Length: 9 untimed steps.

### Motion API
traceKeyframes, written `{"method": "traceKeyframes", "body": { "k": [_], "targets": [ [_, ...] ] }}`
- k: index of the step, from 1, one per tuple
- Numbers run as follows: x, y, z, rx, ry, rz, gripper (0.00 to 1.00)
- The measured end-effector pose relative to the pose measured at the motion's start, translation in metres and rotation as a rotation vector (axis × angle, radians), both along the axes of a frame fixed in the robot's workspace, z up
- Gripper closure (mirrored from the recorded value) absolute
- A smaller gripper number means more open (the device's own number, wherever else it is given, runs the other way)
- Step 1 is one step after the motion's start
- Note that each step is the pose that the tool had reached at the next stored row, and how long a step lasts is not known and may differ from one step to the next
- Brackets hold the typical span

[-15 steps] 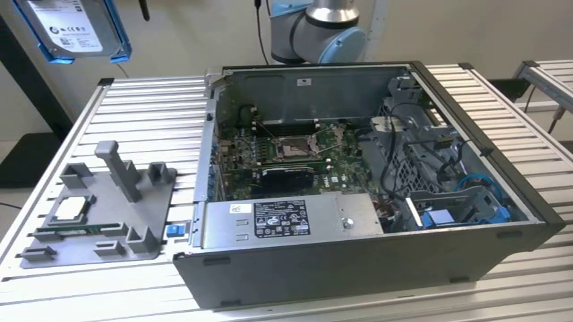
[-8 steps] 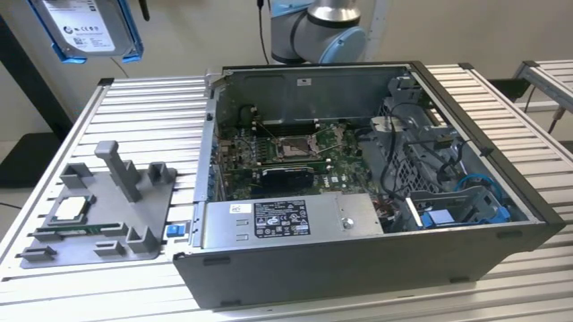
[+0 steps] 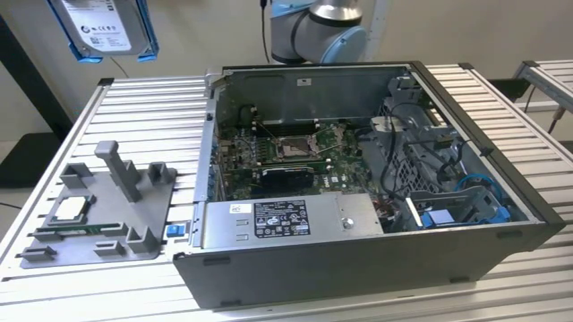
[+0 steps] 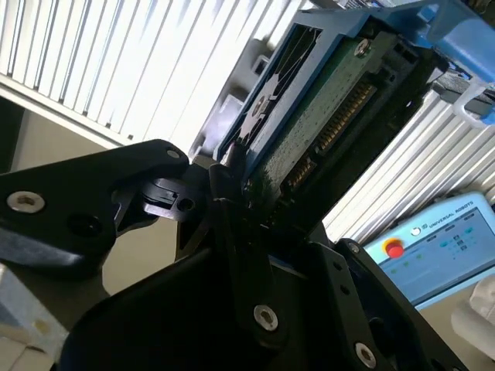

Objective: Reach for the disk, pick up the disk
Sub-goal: 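Pick up the disk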

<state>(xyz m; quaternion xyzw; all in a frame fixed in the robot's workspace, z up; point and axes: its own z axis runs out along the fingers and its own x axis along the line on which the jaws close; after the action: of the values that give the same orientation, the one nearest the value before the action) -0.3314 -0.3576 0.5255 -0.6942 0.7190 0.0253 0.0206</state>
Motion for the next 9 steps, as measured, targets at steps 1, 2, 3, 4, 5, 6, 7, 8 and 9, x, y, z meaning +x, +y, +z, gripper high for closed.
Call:
{"method": "traceKeyframes", "body": {
  "k": [1,2,3,4,5,6,7,8,9],
  "targets": [
    [0.002,0.0000,0.0000,0.0000,0.0001,0.000,1.00],
    [0.005,0.0000,0.0000,0.0000,0.0001,0.000,1.00],
    [0.007,0.0000,0.0000,0.0001,-0.0001,0.000,1.00],
    [0.010,0.0000,0.0000,0.0000,0.0000,0.000,1.00],
    [0.012,0.0000,0.0001,-0.0001,0.0001,0.000,1.00],
    [0.014,0.0000,0.0000,0.0000,0.0000,0.000,1.00],
    [0.017,0.0000,0.0000,0.0000,0.0000,0.000,1.00],
    [0.019,0.0000,0.0000,0.0000,0.0000,0.000,1.00],
    [0.022,0.0000,0.0000,0.0000,0.0000,0.000,1.00]
  ]
}}
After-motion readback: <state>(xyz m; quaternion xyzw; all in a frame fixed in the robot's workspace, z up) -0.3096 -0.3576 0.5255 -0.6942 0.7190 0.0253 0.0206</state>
